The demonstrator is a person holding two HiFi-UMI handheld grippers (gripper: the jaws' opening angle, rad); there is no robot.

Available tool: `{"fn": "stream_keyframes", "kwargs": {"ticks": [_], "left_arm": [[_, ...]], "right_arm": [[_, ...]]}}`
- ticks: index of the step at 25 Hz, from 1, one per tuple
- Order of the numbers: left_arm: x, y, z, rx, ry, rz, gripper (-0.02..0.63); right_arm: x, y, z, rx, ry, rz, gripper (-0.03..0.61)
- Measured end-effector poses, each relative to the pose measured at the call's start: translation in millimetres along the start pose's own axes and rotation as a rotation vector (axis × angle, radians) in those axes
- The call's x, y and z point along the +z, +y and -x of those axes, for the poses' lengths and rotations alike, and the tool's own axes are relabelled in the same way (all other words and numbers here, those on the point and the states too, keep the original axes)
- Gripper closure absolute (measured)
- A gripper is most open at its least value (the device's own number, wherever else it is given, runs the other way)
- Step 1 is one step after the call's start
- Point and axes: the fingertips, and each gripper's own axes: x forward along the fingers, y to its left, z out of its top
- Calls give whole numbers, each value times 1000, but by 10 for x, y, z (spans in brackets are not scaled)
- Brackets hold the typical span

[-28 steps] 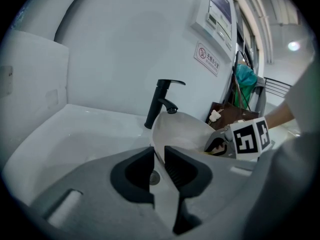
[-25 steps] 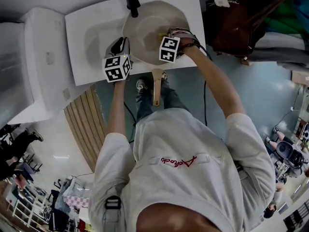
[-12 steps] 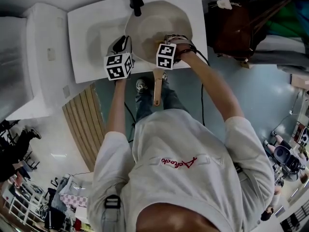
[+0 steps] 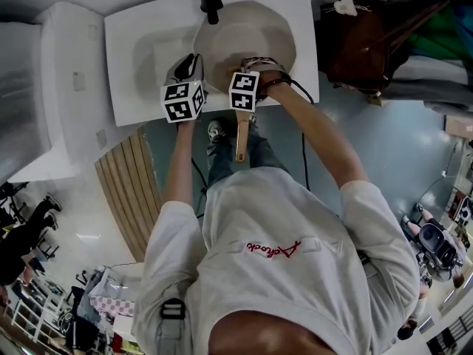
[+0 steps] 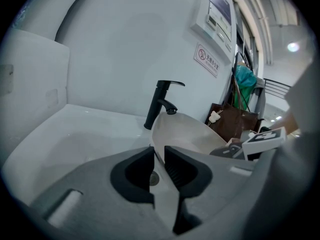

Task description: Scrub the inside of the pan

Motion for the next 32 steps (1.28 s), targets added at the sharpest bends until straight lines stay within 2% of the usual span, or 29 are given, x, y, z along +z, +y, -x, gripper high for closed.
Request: {"fn": "stream_keyframes", "kwargs": {"ticks": [18,32], "left_arm": [[-23,22,-8,-7,6,4,549],[-55,45,-24,-11,20,4,549]], "right_arm": [[450,-325,35,-29,-52,-38,510],[522,-741,-9,-63,-50,-41,509]]}}
